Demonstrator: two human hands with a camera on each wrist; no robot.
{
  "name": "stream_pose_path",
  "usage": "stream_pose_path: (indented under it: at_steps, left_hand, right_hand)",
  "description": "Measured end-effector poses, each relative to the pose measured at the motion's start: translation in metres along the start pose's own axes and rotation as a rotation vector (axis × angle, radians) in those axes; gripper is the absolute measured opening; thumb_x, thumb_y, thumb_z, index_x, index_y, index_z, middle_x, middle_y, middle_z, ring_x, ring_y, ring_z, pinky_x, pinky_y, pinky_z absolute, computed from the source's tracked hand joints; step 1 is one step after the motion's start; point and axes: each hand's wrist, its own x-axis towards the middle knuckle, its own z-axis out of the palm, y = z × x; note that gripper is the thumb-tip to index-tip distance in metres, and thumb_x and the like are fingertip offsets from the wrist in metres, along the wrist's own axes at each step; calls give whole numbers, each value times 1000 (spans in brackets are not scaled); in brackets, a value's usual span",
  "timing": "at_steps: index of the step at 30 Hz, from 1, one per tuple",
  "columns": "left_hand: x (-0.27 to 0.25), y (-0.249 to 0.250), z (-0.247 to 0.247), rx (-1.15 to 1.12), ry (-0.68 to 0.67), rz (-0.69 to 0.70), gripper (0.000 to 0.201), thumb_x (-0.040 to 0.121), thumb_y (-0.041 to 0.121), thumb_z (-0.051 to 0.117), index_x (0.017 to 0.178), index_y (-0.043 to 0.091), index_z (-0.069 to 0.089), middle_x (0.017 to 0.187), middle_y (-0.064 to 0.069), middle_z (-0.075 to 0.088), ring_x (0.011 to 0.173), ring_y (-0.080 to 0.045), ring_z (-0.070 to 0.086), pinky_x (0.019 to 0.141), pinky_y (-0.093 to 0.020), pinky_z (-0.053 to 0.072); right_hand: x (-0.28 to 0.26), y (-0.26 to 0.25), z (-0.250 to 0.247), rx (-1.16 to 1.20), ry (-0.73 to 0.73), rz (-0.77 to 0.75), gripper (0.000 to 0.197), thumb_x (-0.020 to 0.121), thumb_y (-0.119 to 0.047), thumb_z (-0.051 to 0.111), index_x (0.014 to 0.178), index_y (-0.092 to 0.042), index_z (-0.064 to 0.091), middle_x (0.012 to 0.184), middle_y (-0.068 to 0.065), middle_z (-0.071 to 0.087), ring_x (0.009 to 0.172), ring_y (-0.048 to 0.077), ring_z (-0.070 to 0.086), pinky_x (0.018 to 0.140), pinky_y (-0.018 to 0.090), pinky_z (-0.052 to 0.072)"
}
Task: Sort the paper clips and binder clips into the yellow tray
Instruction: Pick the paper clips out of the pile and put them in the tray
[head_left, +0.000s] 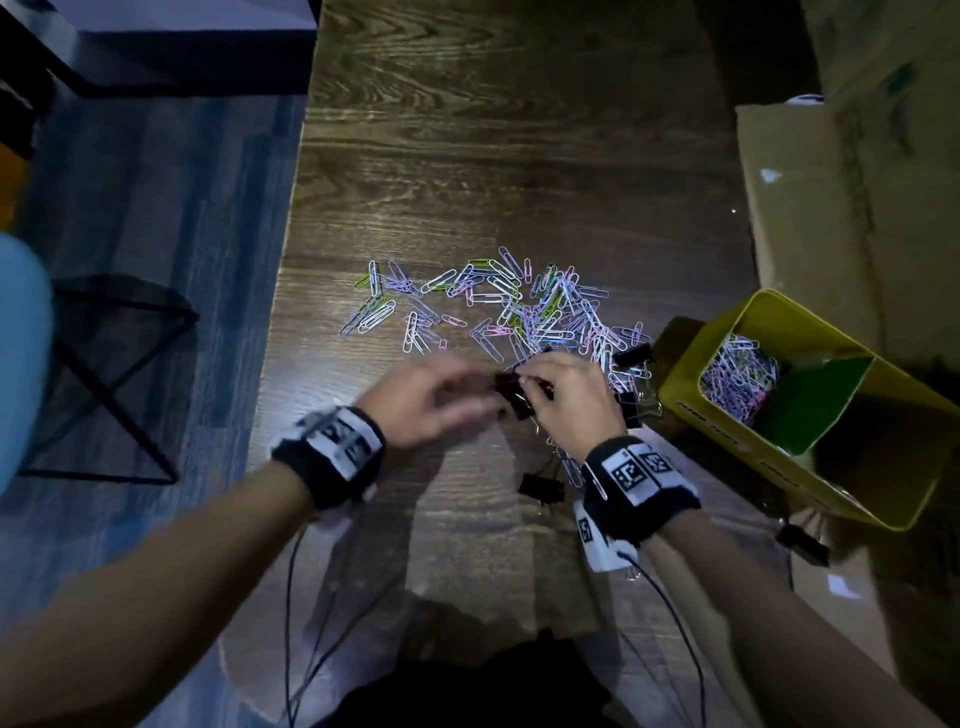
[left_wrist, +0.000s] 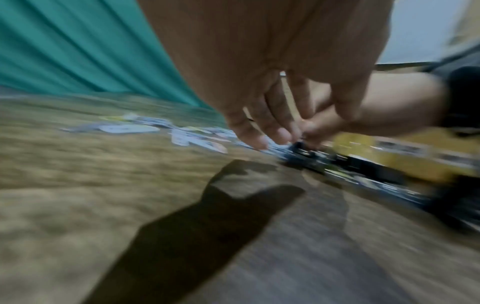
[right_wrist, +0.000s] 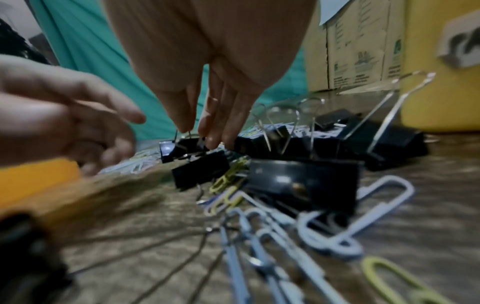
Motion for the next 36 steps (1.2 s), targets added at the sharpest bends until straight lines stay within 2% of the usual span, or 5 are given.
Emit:
stream_pose_path:
  at_steps: [3, 8, 18, 24, 36]
  left_hand:
    - [32, -46, -41, 278, 216, -167, 57, 84, 45, 53, 135, 22, 42, 136, -9, 48, 122, -32, 45, 105, -41, 34]
    - [66, -77, -48, 428, 12, -540, 71, 85, 67, 36, 143, 44, 4, 157, 0, -5, 142, -31, -9, 110, -60, -1]
    - [81, -11, 12, 491, -10, -384, 66, 88, 66, 23, 144, 42, -2, 156, 1, -12, 142, -24, -15, 110, -57, -7]
    - [129, -16, -7, 588, -312, -337, 75, 80, 76, 19, 142, 44, -10, 154, 4, -19, 141, -26, -19, 110, -61, -7]
    - [-1, -22, 22, 708, -378, -112, 66, 80, 70, -10, 139, 41, -17, 157, -3, -5, 142, -29, -11, 110, -60, -1]
  right_hand:
    - [-11, 7, -2, -77, -34, 34, 20, 89, -14, 59, 103, -14, 73, 108, 2, 68, 92, 22, 65, 87, 37, 53]
    - [-25, 12, -6, -126, -38, 110, 22, 87, -12, 58, 105, -12, 71, 110, 3, 66, 89, 31, 66, 82, 43, 54]
    - [-39, 4, 4, -194, 15, 66, 44, 86, -22, 62, 128, -13, 56, 138, 10, 48, 118, 32, 54, 91, 45, 52]
    - [-21, 0, 12, -406, -180, -37, 69, 91, -35, 51, 149, -16, 18, 157, 14, 12, 145, 32, 8, 118, 47, 10]
    - [-35, 22, 8, -396, -158, 96, 64, 93, -28, 49, 147, -5, 23, 158, 10, 13, 146, 29, 6, 119, 46, 7]
